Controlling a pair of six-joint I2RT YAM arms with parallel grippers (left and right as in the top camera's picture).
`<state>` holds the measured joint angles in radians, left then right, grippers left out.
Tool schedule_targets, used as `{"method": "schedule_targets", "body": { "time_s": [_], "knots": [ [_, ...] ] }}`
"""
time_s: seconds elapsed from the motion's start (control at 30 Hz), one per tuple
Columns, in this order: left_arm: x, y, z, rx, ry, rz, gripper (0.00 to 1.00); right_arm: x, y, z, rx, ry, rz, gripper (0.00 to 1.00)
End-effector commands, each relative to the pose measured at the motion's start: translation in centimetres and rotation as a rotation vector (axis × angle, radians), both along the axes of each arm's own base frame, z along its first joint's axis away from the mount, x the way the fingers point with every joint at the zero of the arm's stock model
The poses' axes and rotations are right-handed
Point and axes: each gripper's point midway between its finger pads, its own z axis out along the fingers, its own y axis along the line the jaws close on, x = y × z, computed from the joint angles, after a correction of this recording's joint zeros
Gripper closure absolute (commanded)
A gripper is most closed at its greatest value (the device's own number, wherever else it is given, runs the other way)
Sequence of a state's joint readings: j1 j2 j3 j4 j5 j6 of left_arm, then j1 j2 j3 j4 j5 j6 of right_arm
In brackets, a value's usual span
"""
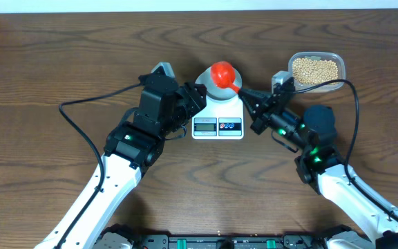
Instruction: Scoop item into bowl and weigh 50g on scale
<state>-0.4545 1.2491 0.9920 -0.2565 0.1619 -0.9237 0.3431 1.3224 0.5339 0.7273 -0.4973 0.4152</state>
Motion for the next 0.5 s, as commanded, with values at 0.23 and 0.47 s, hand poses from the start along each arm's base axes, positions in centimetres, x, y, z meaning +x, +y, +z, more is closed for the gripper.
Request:
{"method": "schedule_targets", "body": {
  "time_s": [0.23, 0.47],
  "knots": [
    [0.5, 0.2, 1.4, 0.19, -0.153, -0.129, 0.35, 2.8, -5.2, 1.6, -0.065, -0.095, -0.116, 0.99],
    [-0.3, 0.9, -1.2, 0.261, -0.069, -0.15, 0.29, 4.0, -7.4, 1.9, -0.159, -0.098, -0.172, 0.99]
  ]
}}
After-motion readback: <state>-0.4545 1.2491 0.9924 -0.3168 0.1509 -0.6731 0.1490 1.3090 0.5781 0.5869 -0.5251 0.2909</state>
